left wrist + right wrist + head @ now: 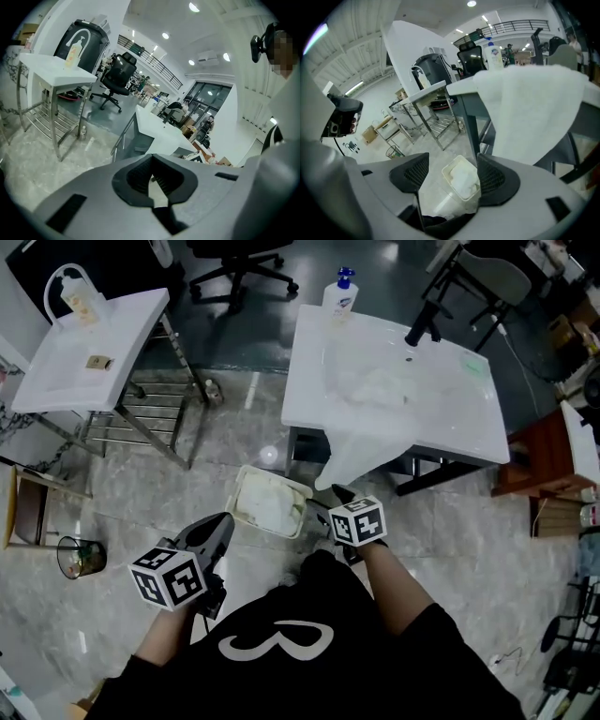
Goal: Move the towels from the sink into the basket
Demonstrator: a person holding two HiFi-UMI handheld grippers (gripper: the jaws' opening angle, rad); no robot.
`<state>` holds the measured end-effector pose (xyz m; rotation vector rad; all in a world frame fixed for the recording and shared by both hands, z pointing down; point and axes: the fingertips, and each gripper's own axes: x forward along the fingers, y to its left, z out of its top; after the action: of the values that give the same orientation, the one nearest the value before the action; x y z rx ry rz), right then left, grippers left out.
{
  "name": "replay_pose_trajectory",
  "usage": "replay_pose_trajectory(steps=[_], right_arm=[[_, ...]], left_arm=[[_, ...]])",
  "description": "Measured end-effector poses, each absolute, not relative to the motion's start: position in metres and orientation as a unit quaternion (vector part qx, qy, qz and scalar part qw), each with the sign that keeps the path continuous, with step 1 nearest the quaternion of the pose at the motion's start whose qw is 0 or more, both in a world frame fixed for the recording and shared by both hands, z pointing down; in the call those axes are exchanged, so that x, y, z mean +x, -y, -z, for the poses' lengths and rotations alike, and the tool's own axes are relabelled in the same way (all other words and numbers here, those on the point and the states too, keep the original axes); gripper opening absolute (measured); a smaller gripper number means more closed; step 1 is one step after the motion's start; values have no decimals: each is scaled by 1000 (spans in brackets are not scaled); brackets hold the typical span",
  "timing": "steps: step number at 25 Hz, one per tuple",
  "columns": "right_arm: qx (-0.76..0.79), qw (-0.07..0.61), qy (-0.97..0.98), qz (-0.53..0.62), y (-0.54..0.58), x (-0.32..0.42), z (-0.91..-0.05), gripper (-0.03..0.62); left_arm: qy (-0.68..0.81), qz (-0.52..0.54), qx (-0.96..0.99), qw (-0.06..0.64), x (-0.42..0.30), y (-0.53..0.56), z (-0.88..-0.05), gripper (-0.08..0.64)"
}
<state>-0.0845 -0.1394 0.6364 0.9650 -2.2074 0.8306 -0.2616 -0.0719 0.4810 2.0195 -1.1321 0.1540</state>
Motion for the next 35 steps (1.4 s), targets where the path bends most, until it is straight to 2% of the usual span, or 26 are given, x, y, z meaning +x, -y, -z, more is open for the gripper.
replay_pose_trajectory(steps=[11,21,28,35], right_arm=[[406,222,859,-217,179,-9,-510,349],[417,254,858,-161,257,47,-483,364],[412,281,849,-176,303,66,-501,362],[389,339,830,-213,320,75,-539,362]], left_arm=[[403,-76,825,388,-181,126,-461,6],[393,-81,838,369,-129,184,-441,6],[406,-79,833,368,-116,219,-440,6],[419,-69,827,368,-109,244,-452,6]])
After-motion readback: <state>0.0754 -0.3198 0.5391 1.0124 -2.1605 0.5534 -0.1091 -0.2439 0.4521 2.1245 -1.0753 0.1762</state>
